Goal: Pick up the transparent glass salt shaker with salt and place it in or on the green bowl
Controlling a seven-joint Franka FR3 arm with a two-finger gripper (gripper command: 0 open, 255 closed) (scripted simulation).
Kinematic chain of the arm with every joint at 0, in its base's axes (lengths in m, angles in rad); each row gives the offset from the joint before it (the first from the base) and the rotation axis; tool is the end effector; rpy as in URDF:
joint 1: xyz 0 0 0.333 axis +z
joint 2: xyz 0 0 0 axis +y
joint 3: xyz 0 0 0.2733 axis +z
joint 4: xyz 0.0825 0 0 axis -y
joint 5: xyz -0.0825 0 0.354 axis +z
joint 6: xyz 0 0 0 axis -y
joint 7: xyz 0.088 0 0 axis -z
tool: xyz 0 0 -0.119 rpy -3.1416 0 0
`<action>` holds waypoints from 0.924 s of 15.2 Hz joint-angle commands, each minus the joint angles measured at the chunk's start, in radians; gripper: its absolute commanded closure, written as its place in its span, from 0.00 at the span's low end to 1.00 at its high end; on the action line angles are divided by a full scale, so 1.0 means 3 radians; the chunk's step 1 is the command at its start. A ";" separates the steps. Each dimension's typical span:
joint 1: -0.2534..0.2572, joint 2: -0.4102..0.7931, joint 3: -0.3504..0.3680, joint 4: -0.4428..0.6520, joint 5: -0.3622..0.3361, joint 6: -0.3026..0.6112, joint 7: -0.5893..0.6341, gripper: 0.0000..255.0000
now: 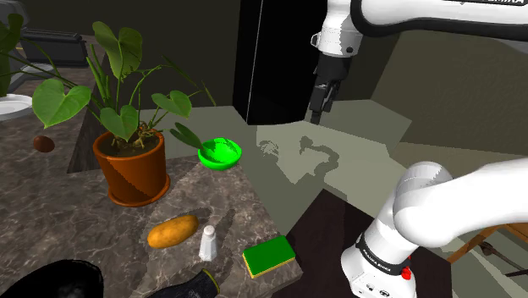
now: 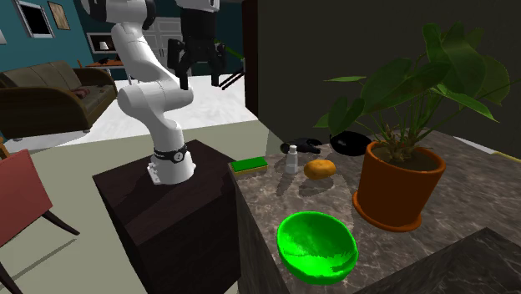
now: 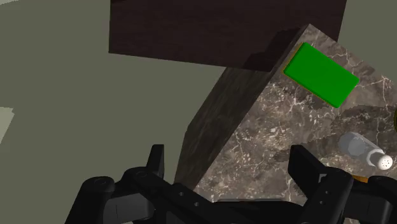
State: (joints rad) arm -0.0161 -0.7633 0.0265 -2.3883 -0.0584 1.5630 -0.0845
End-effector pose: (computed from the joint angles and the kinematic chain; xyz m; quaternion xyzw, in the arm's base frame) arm 0.3091 -0.0025 0.5267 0.9978 0.0441 -0.0326 0.0370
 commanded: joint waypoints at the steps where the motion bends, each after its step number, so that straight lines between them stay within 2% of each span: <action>1: 0.0000 0.0000 0.0000 0.0000 0.0000 0.0000 0.0000 0.00; 7: 0.0139 0.0224 0.0383 -0.0202 0.0259 0.0369 0.0461 0.00; 14: 0.0275 0.0707 0.0838 -0.0245 0.0493 0.0846 0.0992 0.00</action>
State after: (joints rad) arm 0.0622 -0.5771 0.2592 -2.4569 0.0818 1.7874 0.1913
